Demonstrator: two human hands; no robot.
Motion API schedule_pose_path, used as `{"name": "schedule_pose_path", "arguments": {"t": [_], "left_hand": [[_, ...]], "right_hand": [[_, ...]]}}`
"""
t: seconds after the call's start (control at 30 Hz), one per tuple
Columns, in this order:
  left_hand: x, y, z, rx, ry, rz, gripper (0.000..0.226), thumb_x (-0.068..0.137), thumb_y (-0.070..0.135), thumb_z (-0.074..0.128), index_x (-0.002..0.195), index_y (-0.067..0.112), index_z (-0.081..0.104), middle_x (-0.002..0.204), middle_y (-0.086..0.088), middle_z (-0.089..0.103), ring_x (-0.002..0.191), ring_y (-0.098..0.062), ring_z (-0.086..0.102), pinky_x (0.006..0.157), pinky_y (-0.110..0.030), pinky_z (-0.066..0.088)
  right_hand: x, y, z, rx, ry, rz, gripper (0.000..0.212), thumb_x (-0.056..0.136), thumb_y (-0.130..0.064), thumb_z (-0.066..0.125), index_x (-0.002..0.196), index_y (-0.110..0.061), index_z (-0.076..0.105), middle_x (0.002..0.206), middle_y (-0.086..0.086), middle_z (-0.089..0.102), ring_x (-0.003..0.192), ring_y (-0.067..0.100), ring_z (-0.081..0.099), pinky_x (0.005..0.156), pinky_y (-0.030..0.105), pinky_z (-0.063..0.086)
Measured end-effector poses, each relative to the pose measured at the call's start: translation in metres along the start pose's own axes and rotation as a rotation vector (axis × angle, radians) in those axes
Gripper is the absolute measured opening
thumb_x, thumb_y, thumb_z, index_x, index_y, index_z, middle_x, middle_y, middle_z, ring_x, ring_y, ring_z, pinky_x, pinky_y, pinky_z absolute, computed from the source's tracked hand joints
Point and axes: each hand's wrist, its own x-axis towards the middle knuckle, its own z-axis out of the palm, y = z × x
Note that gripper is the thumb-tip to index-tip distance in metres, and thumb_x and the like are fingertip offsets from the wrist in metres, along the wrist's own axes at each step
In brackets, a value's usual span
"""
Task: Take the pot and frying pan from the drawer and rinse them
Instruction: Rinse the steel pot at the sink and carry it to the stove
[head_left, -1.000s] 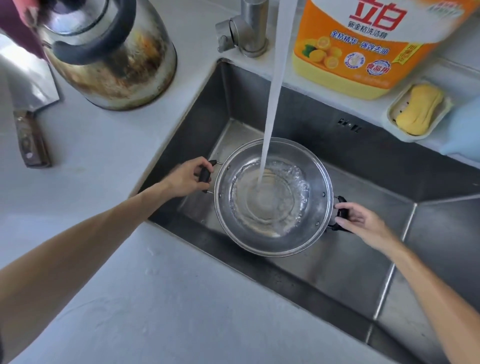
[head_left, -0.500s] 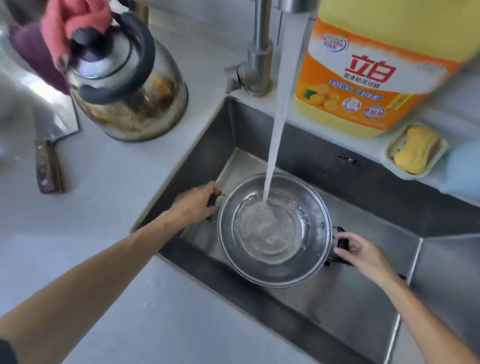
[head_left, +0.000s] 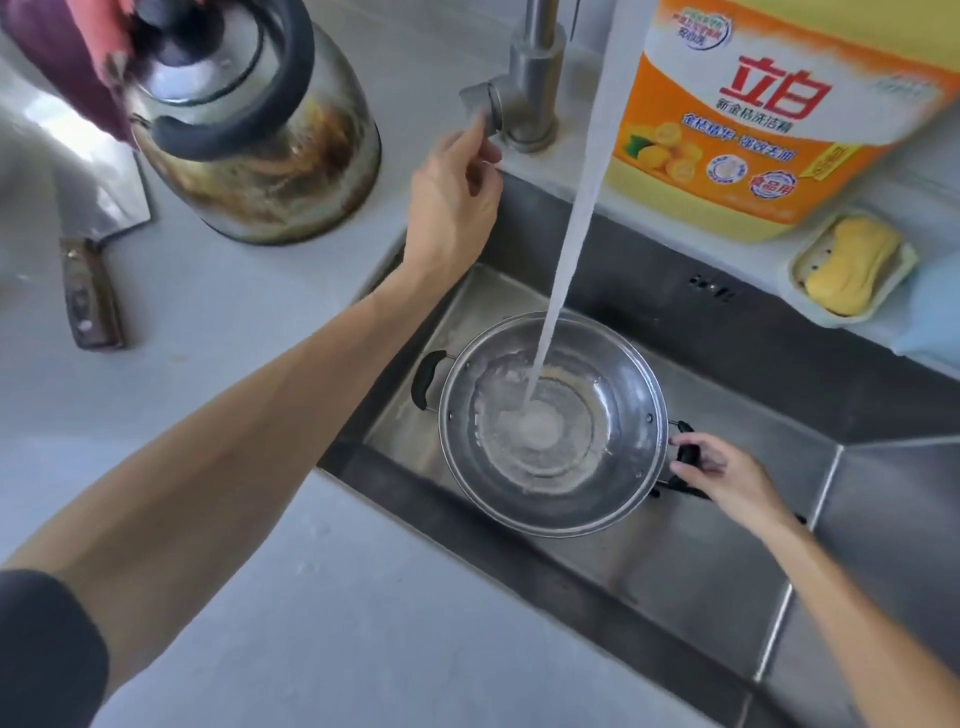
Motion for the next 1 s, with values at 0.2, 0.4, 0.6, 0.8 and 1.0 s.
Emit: {"name": "schedule_pose_path", "arguments": {"t": [0.2, 0.4, 0.6, 0.8, 1.0], "left_hand": [[-0.019, -0.013, -0.010, -0.074, -0.228, -0.040, 0.054, 0.089, 0.017, 0.050, 0.141, 0.024, 0.038, 0.102, 0.003, 0.058, 0.080, -0.004, 0.055, 0.082, -0.015, 0.048], [-0.102, -0.087, -0.032, 0.461, -0.823, -0.322, 0.039, 0.086, 0.018, 0.058, 0.124, 0.026, 0.058, 0.113, -0.013, 0.061, 0.098, -0.029, 0.061, 0.090, -0.043, 0.049], [-0.102, -0.108, -0.020, 0.179, -0.858, -0.631, 0.025, 0.085, 0.005, 0.065, 0.106, 0.018, 0.065, 0.080, -0.004, 0.055, 0.077, -0.018, 0.052, 0.069, -0.018, 0.043], [-0.121, -0.107, -0.018, 0.130, -0.850, -0.494, 0.044, 0.083, -0.008, 0.061, 0.108, 0.028, 0.060, 0.090, -0.004, 0.061, 0.083, -0.023, 0.059, 0.083, -0.027, 0.047], [-0.133, -0.071, -0.045, 0.230, -0.513, 0.141, 0.034, 0.081, 0.000, 0.069, 0.108, 0.020, 0.068, 0.102, 0.025, 0.045, 0.077, -0.012, 0.056, 0.075, -0.025, 0.049]], "right_hand": [[-0.004, -0.001, 0.001, 0.002, -0.002, 0.019, 0.029, 0.080, -0.008, 0.071, 0.090, -0.034, 0.062, 0.102, 0.006, 0.067, 0.084, 0.017, 0.060, 0.077, 0.012, 0.043], [0.004, 0.001, -0.006, 0.007, -0.092, 0.007, 0.032, 0.080, -0.002, 0.070, 0.086, -0.031, 0.059, 0.100, 0.003, 0.065, 0.084, 0.017, 0.058, 0.083, 0.024, 0.042], [0.010, -0.001, -0.012, 0.018, -0.108, -0.015, 0.032, 0.077, 0.000, 0.072, 0.088, -0.029, 0.062, 0.096, -0.001, 0.065, 0.074, 0.007, 0.059, 0.070, 0.004, 0.043], [-0.009, -0.004, -0.019, 0.058, 0.030, -0.119, 0.033, 0.080, -0.002, 0.070, 0.083, -0.035, 0.062, 0.091, -0.003, 0.066, 0.077, 0.001, 0.061, 0.081, 0.008, 0.044], [-0.049, -0.016, -0.048, -0.132, 0.405, -0.387, 0.027, 0.078, -0.006, 0.072, 0.076, -0.029, 0.058, 0.080, -0.022, 0.060, 0.077, -0.007, 0.056, 0.080, 0.021, 0.045]]}}
